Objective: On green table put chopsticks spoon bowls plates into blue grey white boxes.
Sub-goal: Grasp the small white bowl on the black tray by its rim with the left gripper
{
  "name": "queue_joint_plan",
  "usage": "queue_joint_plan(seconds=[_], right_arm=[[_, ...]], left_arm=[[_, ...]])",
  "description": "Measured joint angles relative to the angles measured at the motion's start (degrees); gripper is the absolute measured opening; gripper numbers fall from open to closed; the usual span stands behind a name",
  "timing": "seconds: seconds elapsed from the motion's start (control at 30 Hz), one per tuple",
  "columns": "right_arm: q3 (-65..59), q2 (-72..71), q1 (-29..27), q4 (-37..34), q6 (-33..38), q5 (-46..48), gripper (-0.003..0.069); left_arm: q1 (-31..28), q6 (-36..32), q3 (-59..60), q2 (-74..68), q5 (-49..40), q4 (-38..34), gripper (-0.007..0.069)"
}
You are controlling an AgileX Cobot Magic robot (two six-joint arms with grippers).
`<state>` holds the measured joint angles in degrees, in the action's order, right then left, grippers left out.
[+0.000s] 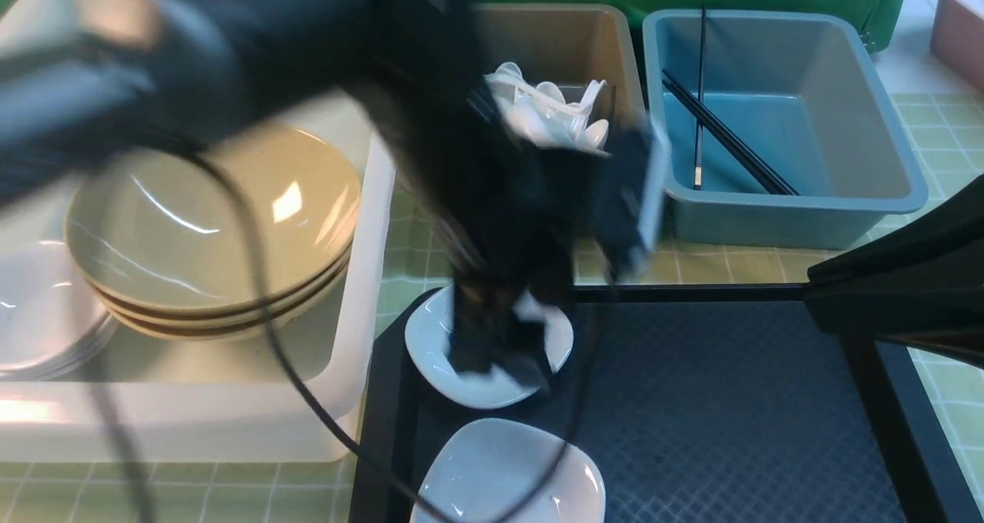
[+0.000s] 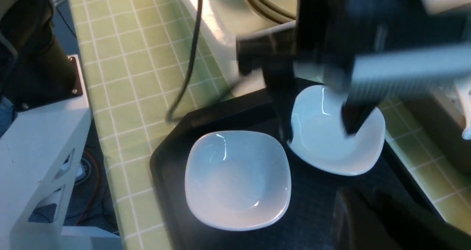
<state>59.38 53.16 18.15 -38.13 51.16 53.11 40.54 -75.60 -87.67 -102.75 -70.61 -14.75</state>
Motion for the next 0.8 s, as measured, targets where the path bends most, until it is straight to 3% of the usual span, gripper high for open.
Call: queue_joint_plan(seconds=[0.17, 0.7, 0.8], right_arm=[[0.00, 0.00, 0.00, 0.00, 0.54, 0.00, 0.0079], [0.00, 0.00, 0.00, 0.00, 1.54, 0.17, 0.0090], [0.00, 0.00, 0.00, 0.00, 1.54, 0.58, 0.0093]], left_arm=[[3.95, 1.72, 0.00, -6.13, 0.61, 4.51, 0.0444], [4.13, 2.69, -0.02, -15.13, 1.18, 2.63, 0.0444], [4.13, 2.80, -0.06, -16.83, 1.39, 2.19, 0.0416]])
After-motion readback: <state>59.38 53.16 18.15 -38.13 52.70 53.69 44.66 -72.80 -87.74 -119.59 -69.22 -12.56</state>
